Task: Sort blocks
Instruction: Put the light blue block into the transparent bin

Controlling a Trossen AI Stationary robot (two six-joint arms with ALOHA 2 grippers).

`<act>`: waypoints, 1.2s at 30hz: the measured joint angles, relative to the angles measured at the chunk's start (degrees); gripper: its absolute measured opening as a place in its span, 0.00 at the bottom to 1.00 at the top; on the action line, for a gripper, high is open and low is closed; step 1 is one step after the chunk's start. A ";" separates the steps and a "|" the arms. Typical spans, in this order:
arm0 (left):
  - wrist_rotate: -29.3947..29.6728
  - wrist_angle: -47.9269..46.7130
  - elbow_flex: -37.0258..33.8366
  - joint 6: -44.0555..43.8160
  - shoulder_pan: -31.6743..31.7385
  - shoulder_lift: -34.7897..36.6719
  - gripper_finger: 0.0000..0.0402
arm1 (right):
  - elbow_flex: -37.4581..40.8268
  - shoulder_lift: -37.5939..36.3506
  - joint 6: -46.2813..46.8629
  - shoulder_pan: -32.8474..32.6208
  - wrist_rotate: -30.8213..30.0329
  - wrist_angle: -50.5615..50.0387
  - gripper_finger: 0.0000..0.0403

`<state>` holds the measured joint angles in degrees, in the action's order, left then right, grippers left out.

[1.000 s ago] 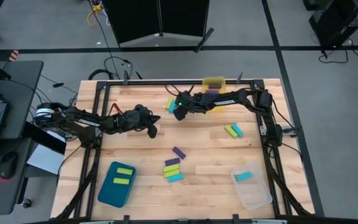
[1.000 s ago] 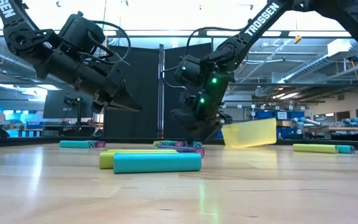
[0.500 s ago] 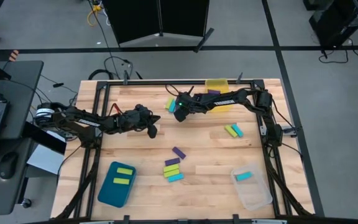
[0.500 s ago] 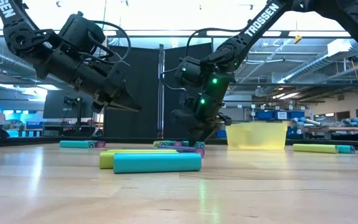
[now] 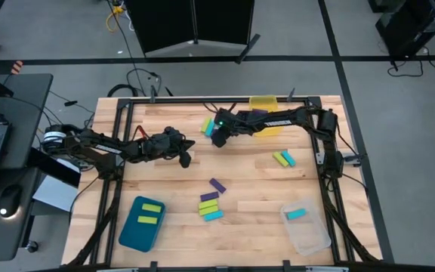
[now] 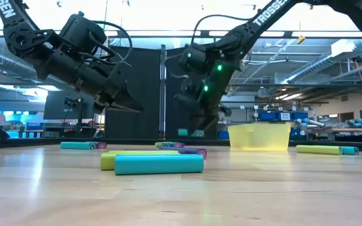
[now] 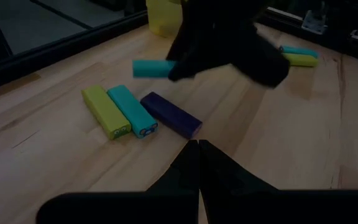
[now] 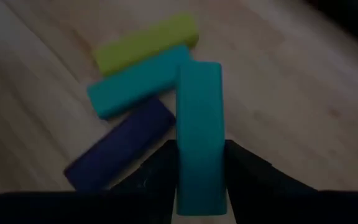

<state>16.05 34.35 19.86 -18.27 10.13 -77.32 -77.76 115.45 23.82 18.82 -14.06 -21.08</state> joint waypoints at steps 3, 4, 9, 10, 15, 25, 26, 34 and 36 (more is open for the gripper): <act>0.00 0.00 0.00 -0.01 0.00 0.00 0.02 | 0.00 -3.06 -1.21 -0.92 0.11 -0.07 0.30; 0.00 0.00 0.00 0.00 0.00 0.00 0.02 | -0.02 -4.30 -1.67 -1.29 0.62 -0.40 0.30; 0.00 0.02 0.00 0.16 0.00 0.00 0.02 | -0.04 -12.47 -4.86 -4.06 4.59 -5.35 0.30; 0.00 0.01 0.00 0.29 0.00 0.00 0.02 | -0.06 -14.58 -5.42 -4.98 5.19 -7.54 0.30; 0.00 0.02 0.00 1.51 0.00 0.00 0.02 | -0.15 -24.64 -4.83 -12.62 4.36 -21.84 0.30; 0.00 0.02 0.00 1.55 0.00 0.00 0.02 | -0.15 -34.46 8.11 -35.66 -0.94 -40.39 0.30; 0.00 0.02 0.00 1.53 0.00 0.00 0.02 | -0.15 -34.54 9.93 -38.01 -0.94 -41.84 0.30; 0.00 0.02 0.00 2.58 0.00 0.00 0.02 | 5.24 -34.13 35.87 -55.07 3.25 -55.31 0.30; 0.00 0.02 0.00 3.02 0.00 0.00 0.02 | 8.11 -34.13 38.46 -59.57 6.41 -55.58 0.30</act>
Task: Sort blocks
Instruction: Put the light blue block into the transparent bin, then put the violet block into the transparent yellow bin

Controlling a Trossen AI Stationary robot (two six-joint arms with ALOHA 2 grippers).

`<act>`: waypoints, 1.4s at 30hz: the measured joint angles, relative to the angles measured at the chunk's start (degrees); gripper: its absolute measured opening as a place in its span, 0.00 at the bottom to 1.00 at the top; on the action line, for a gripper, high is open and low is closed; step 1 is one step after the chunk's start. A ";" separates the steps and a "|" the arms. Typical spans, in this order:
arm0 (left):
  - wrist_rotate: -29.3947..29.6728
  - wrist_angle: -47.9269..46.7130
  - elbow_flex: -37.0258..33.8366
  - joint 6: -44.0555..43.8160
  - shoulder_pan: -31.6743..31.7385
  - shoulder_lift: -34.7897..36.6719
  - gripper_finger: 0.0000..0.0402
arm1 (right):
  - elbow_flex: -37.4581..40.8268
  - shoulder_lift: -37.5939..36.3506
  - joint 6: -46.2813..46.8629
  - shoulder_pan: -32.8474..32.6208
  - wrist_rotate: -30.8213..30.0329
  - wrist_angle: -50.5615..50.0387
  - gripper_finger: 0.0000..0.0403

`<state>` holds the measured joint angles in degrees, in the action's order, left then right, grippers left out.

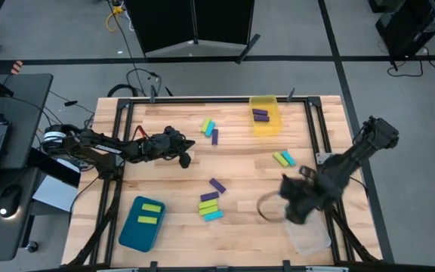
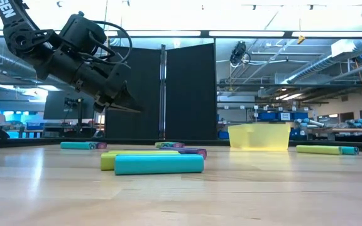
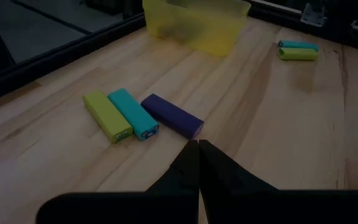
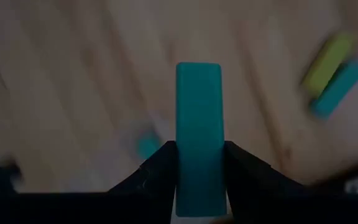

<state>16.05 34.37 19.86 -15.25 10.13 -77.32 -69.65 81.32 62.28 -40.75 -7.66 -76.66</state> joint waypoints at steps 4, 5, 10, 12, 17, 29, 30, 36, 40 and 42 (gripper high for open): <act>0.00 -0.03 0.00 0.02 0.00 0.00 0.02 | 5.70 0.02 2.49 -7.62 6.59 2.81 0.30; 0.00 -0.07 0.00 0.02 0.00 0.01 0.02 | 7.03 0.02 3.46 -8.99 8.70 3.10 0.30; 0.00 -0.44 0.00 0.02 0.00 0.00 0.02 | 12.98 0.02 4.72 -12.86 13.85 9.44 0.30; 0.00 -0.46 0.00 0.02 0.00 0.00 0.02 | 14.89 0.04 3.63 -13.14 13.82 13.49 0.30; 0.00 -0.46 0.00 0.02 0.00 0.00 0.02 | 18.81 0.04 1.80 -12.89 13.74 20.34 0.30; 0.00 -1.60 0.00 0.02 0.00 0.00 0.02 | 25.50 0.15 -1.84 -11.29 13.31 29.89 0.30; -0.01 -1.61 0.01 0.02 0.00 0.00 0.02 | 25.77 0.15 -2.22 -11.16 13.40 31.02 0.31; 0.00 -1.81 0.02 0.02 0.00 0.00 0.02 | 25.25 0.15 -2.37 -10.00 14.27 30.93 0.38; 0.00 -1.74 0.02 0.00 0.00 0.00 0.02 | 21.71 0.15 -2.01 -9.11 13.78 26.49 0.45; -0.01 -1.75 0.02 0.00 0.00 0.00 0.02 | 19.11 0.15 -2.17 -8.51 13.61 22.87 0.49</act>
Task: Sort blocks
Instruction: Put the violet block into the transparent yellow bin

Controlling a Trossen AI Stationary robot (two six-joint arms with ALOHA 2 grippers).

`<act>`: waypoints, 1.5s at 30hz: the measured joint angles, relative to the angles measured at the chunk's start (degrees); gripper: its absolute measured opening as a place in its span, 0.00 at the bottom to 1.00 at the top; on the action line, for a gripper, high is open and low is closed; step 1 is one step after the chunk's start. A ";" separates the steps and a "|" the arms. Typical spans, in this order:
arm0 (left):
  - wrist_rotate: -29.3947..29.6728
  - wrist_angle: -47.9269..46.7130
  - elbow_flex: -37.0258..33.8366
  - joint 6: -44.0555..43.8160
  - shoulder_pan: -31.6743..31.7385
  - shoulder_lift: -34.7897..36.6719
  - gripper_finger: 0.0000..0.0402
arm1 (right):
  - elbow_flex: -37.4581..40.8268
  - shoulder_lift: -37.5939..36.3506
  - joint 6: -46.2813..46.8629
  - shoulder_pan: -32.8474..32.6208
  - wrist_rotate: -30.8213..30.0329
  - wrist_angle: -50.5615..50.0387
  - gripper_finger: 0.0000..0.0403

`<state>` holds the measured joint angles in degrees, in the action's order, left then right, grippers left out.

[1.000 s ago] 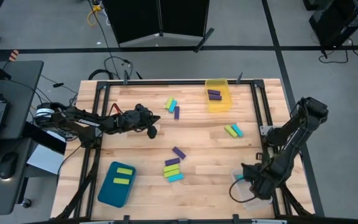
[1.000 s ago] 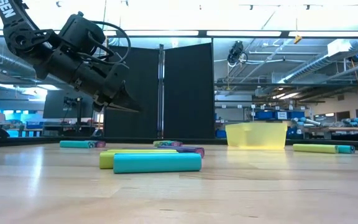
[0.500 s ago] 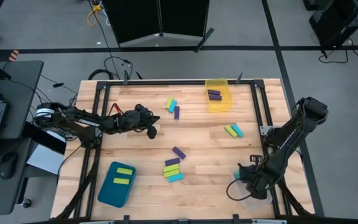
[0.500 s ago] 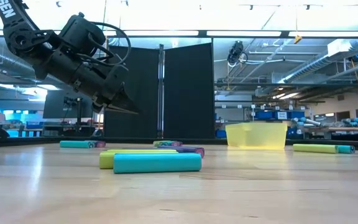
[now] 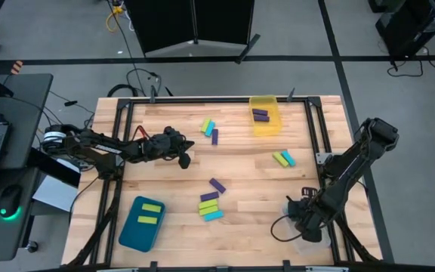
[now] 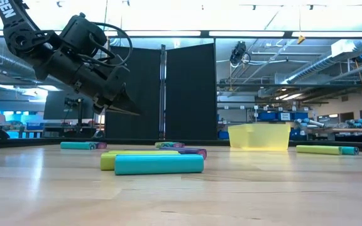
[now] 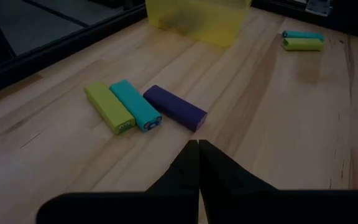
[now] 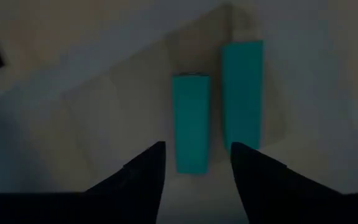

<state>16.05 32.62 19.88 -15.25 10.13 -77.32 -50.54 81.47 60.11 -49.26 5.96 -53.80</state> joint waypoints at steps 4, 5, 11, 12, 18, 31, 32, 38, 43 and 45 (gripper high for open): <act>0.01 0.00 0.00 0.00 0.00 0.00 0.02 | -6.29 0.00 -0.36 2.44 -3.39 -7.56 0.53; -0.01 0.02 0.00 0.00 0.00 0.00 0.02 | -7.87 0.00 -0.88 3.36 -5.38 -7.95 0.53; 0.01 0.04 0.00 -0.15 0.00 0.01 0.02 | -12.72 0.00 -9.50 12.79 -14.62 -3.22 0.52; -0.01 0.04 0.00 -0.17 0.00 0.01 0.02 | -12.73 0.00 -10.79 15.01 -15.40 -1.23 0.52; 0.01 0.04 0.00 -0.07 0.00 0.00 0.02 | -8.26 0.00 -19.27 27.18 -20.12 22.78 0.52; -0.02 0.05 0.00 -0.02 0.00 0.01 0.02 | -10.66 16.95 -25.81 37.71 -24.29 40.95 0.56; -0.02 0.13 0.00 -0.01 0.00 0.00 0.02 | -11.64 18.05 -25.82 37.87 -24.15 40.85 0.57; -0.02 0.09 0.00 -0.02 0.00 0.02 0.02 | -18.21 22.97 -24.34 38.06 -23.88 35.63 0.58; -0.28 0.09 0.00 0.00 0.00 0.00 0.02 | -21.67 26.78 -22.46 38.37 -22.97 33.79 0.58; -1.86 0.08 0.00 0.22 0.00 0.00 0.02 | -22.81 28.64 -21.77 38.60 -21.53 33.87 0.58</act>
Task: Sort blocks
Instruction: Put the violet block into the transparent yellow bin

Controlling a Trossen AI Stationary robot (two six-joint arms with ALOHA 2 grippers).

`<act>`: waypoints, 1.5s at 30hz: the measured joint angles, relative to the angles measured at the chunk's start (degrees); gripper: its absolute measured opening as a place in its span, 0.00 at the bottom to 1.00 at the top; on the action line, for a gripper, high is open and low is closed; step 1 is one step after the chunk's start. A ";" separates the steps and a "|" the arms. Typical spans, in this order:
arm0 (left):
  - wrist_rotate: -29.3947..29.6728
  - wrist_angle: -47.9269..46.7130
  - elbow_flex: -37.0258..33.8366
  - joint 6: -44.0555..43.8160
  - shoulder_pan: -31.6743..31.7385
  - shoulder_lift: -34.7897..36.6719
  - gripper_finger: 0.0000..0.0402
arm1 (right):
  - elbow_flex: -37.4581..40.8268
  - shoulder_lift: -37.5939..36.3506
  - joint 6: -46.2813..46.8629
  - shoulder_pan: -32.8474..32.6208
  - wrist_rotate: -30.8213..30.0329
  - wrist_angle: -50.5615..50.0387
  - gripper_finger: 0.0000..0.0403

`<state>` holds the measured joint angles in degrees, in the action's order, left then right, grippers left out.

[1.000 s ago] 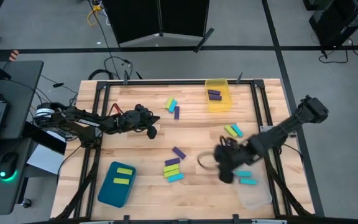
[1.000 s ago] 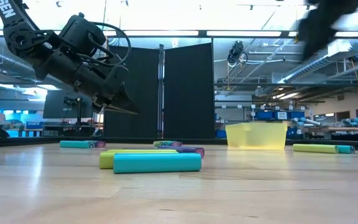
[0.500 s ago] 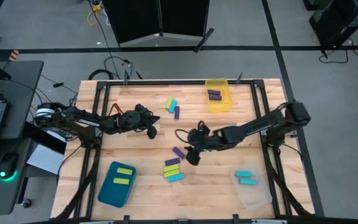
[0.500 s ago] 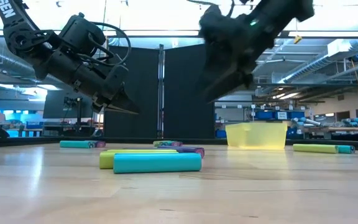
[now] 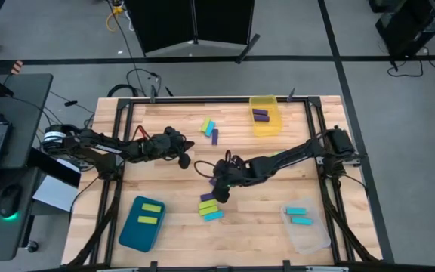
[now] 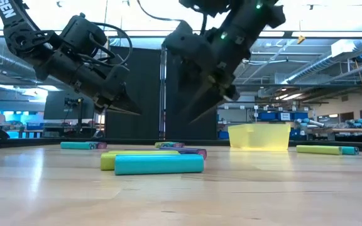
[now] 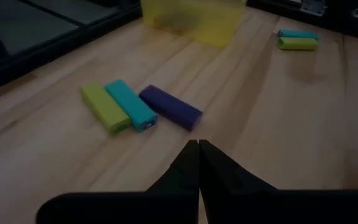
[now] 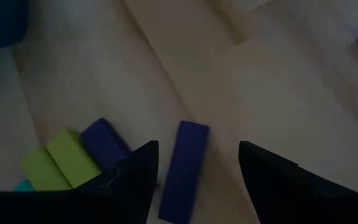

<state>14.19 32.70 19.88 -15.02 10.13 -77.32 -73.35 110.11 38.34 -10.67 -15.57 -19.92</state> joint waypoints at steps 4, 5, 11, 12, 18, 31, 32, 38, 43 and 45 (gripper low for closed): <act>-8.75 0.12 0.00 5.84 -0.96 0.02 0.02 | -1.53 3.97 0.05 0.28 0.74 -1.00 0.58; -11.38 0.18 0.00 7.59 -1.54 0.00 0.02 | -1.82 4.62 0.05 0.34 0.74 -1.01 0.58; -16.36 0.97 0.00 12.93 -6.05 0.02 0.02 | -2.87 7.11 0.07 0.79 0.70 -0.73 0.58; -16.28 0.99 0.00 13.15 -6.64 0.02 0.02 | -2.82 7.21 0.07 0.89 0.68 -1.16 0.58; -17.41 1.60 0.00 13.90 -9.46 0.02 0.02 | -2.86 8.64 -1.03 1.28 0.39 -1.45 0.58; -17.02 2.22 0.00 14.82 -11.41 0.02 0.02 | -2.88 9.34 -3.40 2.90 0.90 -1.77 0.42; -17.00 2.17 0.00 14.82 -11.41 0.02 0.02 | -2.88 9.31 -3.88 3.07 1.21 -1.80 0.39; -17.00 2.19 0.00 14.82 -11.41 0.02 0.02 | -2.82 8.83 -8.46 3.78 2.41 -1.72 0.29; -17.00 2.19 0.00 14.69 -11.41 0.02 0.02 | -2.51 5.97 -13.33 4.64 2.72 -2.41 0.29; -16.99 2.19 0.00 14.66 -11.41 0.02 0.02 | -2.58 3.47 -15.26 5.15 3.15 -2.44 0.29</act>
<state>-2.80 34.89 19.88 -0.36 -1.28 -77.30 -75.92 113.58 23.08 -5.51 -12.42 -22.36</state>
